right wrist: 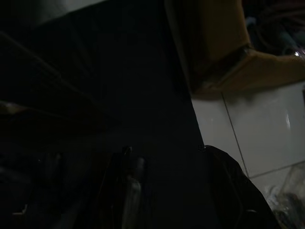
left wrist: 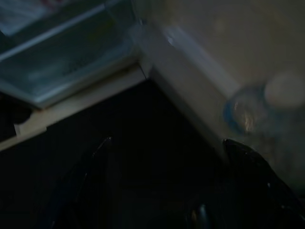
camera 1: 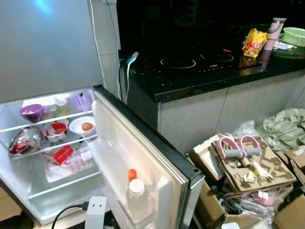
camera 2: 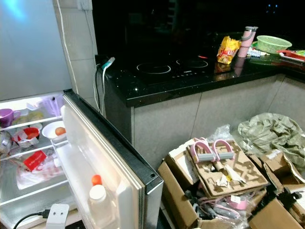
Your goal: Restocking fridge
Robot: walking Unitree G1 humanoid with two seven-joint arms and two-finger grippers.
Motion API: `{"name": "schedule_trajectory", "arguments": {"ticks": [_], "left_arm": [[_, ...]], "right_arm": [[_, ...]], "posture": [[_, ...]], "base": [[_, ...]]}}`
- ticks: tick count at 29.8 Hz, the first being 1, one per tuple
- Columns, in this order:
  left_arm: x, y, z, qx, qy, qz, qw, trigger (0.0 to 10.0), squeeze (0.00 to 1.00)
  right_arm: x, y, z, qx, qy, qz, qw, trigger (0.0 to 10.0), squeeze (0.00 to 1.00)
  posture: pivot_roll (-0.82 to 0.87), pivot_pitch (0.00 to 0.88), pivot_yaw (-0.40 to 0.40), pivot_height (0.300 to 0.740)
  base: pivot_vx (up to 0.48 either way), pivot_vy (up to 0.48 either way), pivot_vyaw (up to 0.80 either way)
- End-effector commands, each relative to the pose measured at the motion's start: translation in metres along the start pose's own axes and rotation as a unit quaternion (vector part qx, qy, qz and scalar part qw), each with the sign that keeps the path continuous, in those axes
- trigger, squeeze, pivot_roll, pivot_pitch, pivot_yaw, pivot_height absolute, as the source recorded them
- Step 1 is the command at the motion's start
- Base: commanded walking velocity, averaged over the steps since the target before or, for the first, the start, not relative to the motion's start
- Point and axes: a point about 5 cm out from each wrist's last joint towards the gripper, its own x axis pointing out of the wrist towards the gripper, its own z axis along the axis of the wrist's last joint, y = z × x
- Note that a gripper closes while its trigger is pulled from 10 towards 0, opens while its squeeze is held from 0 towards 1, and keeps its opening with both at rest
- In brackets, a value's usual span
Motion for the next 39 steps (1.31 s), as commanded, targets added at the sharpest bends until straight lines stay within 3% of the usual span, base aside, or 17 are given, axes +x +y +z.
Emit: {"name": "schedule_trajectory", "arguments": {"ticks": [1, 10, 11, 14, 15, 16, 19, 20, 21, 28, 33, 39], "left_arm": [[-0.002, 0.001, -0.006, 0.01, 0.012, -0.009, 1.0, 10.0, 0.0], [-0.003, 0.006, -0.008, 0.005, 0.017, -0.001, 1.0, 10.0, 0.0], [-0.004, 0.011, -0.011, -0.001, 0.025, 0.005, 1.0, 10.0, 0.0], [-0.004, 0.013, -0.011, -0.002, 0.028, 0.006, 1.0, 10.0, 0.0], [-0.004, 0.014, -0.011, -0.002, 0.028, 0.005, 1.0, 10.0, 0.0], [-0.005, 0.014, -0.014, -0.001, 0.035, 0.004, 0.999, 10.0, 0.0], [-0.006, 0.012, -0.02, 0.002, 0.054, -0.005, 0.999, 10.0, 0.0], [-0.007, 0.01, -0.024, 0.004, 0.067, -0.011, 0.998, 10.0, 0.0], [-0.009, 0.009, -0.03, 0.001, 0.083, -0.013, 0.996, 10.0, 0.0], [-0.018, 0.007, -0.053, -0.015, 0.133, -0.005, 0.991, 10.0, 0.0], [-0.022, 0.006, -0.06, -0.034, 0.13, 0.017, 0.991, 10.0, 0.0], [-0.017, -0.003, -0.053, -0.042, 0.118, 0.017, 0.992, 10.0, 0.0]], "right_arm": [[0.0, -0.002, 0.002, 0.007, -0.013, -0.009, 1.0, 10.0, 0.0], [0.0, -0.007, 0.014, 0.032, -0.042, -0.033, 0.998, 10.0, 0.0], [0.0, -0.012, 0.022, 0.054, -0.056, -0.053, 0.996, 8.8, 0.0], [0.0, -0.014, 0.026, 0.067, -0.064, -0.058, 0.994, 8.8, 0.0], [0.0, -0.016, 0.028, 0.073, -0.068, -0.061, 0.993, 2.1, 0.0], [0.0, -0.016, 0.03, 0.076, -0.072, -0.062, 0.993, 0.0, 0.0], [0.0, -0.018, 0.033, 0.075, -0.077, -0.068, 0.992, 0.0, 0.0], [0.0, -0.019, 0.034, 0.072, -0.077, -0.073, 0.992, 3.6, 0.0], [0.0, -0.021, 0.037, 0.072, -0.081, -0.079, 0.991, 10.0, 0.0], [0.0, -0.027, 0.057, 0.066, -0.101, -0.098, 0.988, 10.0, 0.0], [0.001, -0.031, 0.072, 0.067, -0.11, -0.104, 0.986, 10.0, 0.0], [0.004, -0.017, 0.054, 0.05, -0.056, -0.053, 0.996, 10.0, 0.0]], "posture": [[-0.1, 0.054, 0.021, 0.74], [-0.1, 0.075, 0.045, 0.74], [-0.11, 0.085, 0.069, 0.74], [-0.12, 0.086, 0.071, 0.74], [-0.13, 0.09, 0.08, 0.74], [-0.13, 0.09, 0.081, 0.74], [-0.13, 0.089, 0.076, 0.74], [-0.13, 0.087, 0.071, 0.74], [-0.12, 0.087, 0.067, 0.74], [-0.12, 0.096, 0.048, 0.74], [-0.1, 0.094, 0.024, 0.74], [-0.1, 0.091, 0.03, 0.74]], "base": [[0.0, 0.0, 0.0], [0.0, 0.0, 0.0], [0.0, 0.0, 0.0], [0.0, 0.0, 0.0], [0.0, 0.0, 0.0], [0.0, 0.0, 0.0], [0.0, 0.0, 0.0], [0.0, 0.0, 0.0], [0.0, 0.0, 0.0], [0.0, 0.0, 0.0], [0.0, 0.0, 0.0], [0.0, 0.0, 0.0]]}}
